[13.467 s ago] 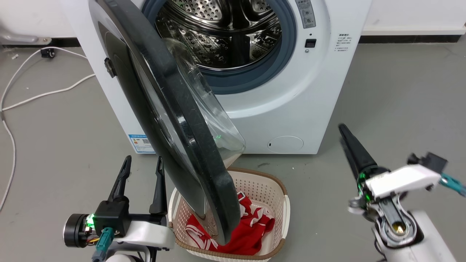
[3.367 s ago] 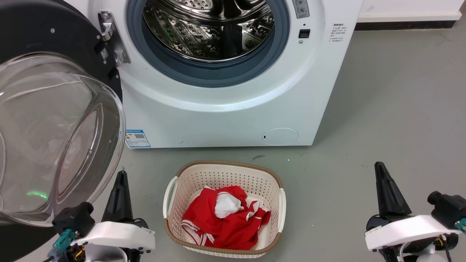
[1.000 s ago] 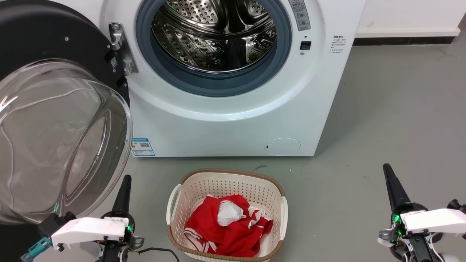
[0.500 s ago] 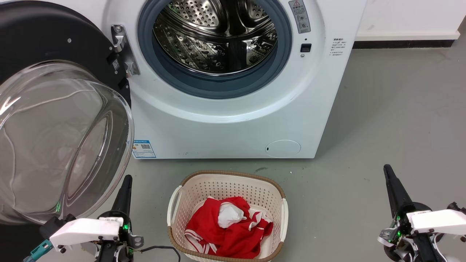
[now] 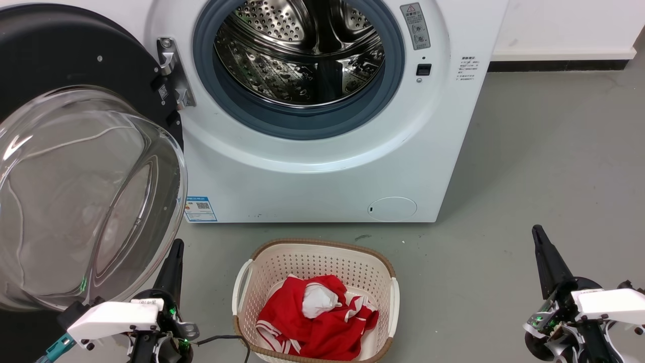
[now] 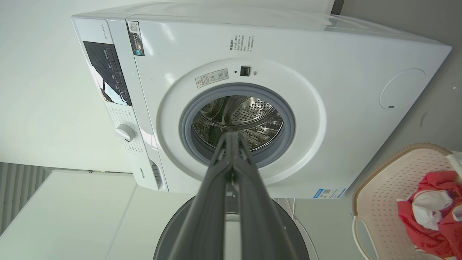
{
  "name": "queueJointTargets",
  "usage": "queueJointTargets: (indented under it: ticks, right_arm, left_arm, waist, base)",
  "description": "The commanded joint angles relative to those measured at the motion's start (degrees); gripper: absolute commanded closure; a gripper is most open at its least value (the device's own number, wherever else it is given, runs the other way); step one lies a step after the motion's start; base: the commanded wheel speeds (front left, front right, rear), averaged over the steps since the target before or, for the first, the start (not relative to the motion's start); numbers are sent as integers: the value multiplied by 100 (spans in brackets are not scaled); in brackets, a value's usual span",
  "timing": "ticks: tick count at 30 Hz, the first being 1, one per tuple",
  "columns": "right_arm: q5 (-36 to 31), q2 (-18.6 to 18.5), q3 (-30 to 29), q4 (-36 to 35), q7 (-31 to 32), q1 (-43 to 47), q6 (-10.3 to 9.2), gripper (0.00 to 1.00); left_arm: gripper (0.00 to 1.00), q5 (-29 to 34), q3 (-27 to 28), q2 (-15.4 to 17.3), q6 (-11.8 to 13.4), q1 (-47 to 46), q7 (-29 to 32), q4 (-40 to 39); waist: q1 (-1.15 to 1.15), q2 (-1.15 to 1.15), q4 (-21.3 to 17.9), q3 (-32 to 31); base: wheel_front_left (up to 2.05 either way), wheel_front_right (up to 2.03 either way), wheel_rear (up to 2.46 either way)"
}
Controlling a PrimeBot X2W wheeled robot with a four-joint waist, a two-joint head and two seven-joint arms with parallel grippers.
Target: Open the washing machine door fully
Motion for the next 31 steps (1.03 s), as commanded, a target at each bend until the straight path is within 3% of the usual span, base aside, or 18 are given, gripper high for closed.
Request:
queueJointTargets:
  ticks: [1,9,31]
  right_arm:
    - [105,10,-19,29,27,-46,0,100]
    - [412,22,-54,71,109,-73,0,100]
    - [337,62,-111,72,162,-80,0,100]
  left_arm:
    - [100,-105,29,-6,-35,-45,36,23]
    - [100,-430,50,-12,-58,-68,121,60]
    - [100,-417,46,-12,-58,-63,115,57]
  waist:
    - [0,0,1,-5]
    - [0,0,9,-36]
    - [0,0,10,-37]
  base:
    - [0,0,0]
    - [0,0,0]
    - [0,0,0]
